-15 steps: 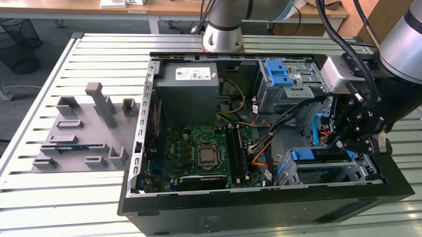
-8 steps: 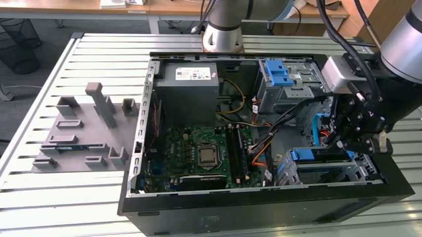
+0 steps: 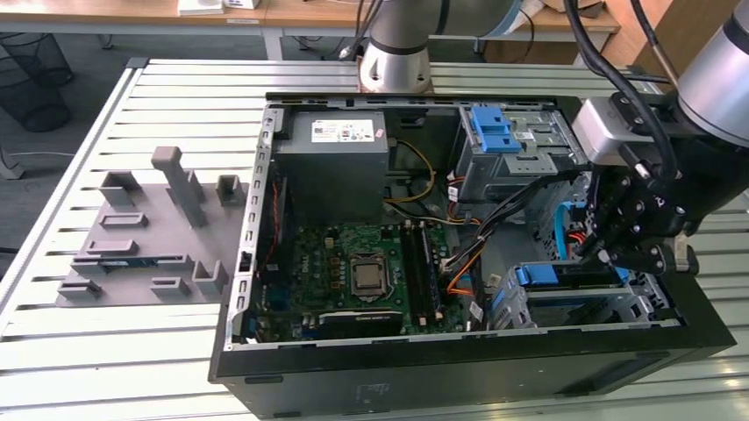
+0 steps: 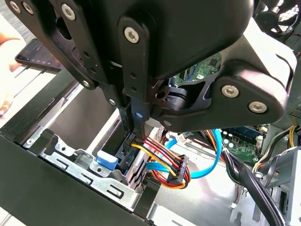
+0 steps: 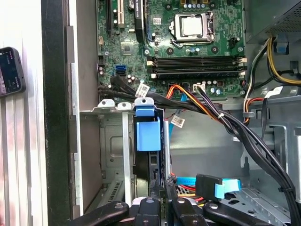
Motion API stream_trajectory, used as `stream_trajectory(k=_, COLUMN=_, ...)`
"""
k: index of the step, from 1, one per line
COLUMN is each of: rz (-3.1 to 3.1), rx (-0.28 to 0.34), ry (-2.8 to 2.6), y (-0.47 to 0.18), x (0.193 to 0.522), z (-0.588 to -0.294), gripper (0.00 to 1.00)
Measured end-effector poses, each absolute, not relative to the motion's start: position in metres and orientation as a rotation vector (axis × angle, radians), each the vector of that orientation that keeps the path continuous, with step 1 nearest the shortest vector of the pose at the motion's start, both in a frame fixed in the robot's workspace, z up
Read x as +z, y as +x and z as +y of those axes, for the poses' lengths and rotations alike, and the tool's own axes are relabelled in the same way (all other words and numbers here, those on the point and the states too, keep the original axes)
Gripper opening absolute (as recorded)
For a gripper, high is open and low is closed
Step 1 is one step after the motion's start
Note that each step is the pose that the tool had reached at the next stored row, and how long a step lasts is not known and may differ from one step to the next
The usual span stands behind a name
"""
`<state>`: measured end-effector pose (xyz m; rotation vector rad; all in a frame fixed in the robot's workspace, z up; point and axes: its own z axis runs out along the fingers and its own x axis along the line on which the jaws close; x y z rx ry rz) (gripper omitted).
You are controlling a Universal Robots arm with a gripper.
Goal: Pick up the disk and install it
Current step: 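Insert the first disk wire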
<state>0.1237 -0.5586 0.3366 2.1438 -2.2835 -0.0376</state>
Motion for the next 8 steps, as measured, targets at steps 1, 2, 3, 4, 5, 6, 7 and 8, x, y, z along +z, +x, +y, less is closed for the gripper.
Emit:
stream_trajectory(k=1, rz=-2.283, rx=-0.038, ry=2.144, y=0.1240, x=0.3363, z=-0.5587, gripper=0.16)
stream_trajectory(k=2, rz=-2.283, rx=-0.039, ry=2.143, y=0.1242, x=0.3361, z=-0.5588, gripper=0.16)
stream_trajectory(k=3, rz=-2.282, rx=-0.040, ry=2.143, y=0.1243, x=0.3360, z=-0.5588, gripper=0.16)
stream_trajectory(k=4, rz=-2.282, rx=-0.041, ry=2.142, y=0.1244, x=0.3358, z=-0.5589, gripper=0.16)
stream_trajectory(k=5, rz=-2.281, rx=-0.042, ry=2.142, y=0.1244, x=0.3356, z=-0.5589, gripper=0.16)
stream_trajectory(k=6, rz=-2.281, rx=-0.042, ry=2.142, y=0.1244, x=0.3354, z=-0.5589, gripper=0.16)
stream_trajectory(k=7, rz=-2.280, rx=-0.043, ry=2.142, y=0.1244, x=0.3350, z=-0.5589, gripper=0.16)
stream_trajectory(k=8, rz=-2.279, rx=-0.044, ry=2.141, y=0.1245, x=0.3347, z=-0.5589, gripper=0.16)
